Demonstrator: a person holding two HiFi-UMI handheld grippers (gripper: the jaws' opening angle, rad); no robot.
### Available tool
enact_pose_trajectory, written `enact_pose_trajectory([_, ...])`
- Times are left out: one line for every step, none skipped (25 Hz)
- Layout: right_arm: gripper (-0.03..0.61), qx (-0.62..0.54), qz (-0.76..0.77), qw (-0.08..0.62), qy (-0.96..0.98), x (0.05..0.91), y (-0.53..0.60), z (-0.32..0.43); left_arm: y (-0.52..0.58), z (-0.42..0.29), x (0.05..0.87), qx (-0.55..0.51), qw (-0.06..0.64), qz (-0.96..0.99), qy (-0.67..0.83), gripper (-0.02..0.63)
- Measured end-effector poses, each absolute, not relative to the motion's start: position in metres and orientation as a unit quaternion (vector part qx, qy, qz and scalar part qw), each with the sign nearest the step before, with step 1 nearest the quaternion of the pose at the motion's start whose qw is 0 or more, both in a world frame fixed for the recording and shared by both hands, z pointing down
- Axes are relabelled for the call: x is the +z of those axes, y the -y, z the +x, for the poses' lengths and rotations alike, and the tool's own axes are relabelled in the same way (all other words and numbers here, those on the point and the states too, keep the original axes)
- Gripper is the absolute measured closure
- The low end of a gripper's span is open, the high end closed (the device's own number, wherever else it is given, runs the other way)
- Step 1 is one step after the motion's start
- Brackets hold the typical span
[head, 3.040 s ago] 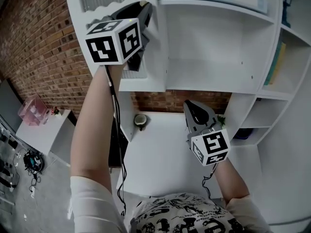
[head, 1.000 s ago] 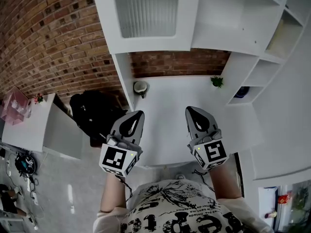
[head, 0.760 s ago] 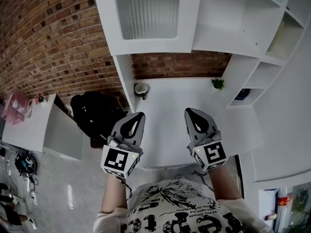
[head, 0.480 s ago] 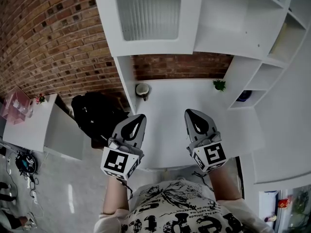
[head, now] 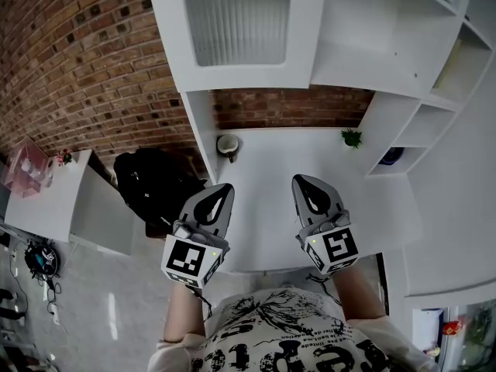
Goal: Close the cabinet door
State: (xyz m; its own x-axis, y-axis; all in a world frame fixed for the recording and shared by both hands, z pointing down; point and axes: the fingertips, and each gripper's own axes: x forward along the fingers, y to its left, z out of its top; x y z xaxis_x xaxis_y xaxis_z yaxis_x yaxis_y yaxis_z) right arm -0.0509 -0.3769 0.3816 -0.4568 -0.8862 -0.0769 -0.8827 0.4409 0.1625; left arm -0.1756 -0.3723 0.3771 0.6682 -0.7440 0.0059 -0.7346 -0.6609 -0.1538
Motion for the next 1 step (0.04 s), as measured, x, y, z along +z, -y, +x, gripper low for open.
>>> enact_pose_trajectory([0.565, -0.09, 0.52, 0.011, 0.849, 0.3809, 0.3778, -0.0517, 0.3731, -0.1752, 0.3767, -0.035, 0.069, -0.911, -0.406, 0.6])
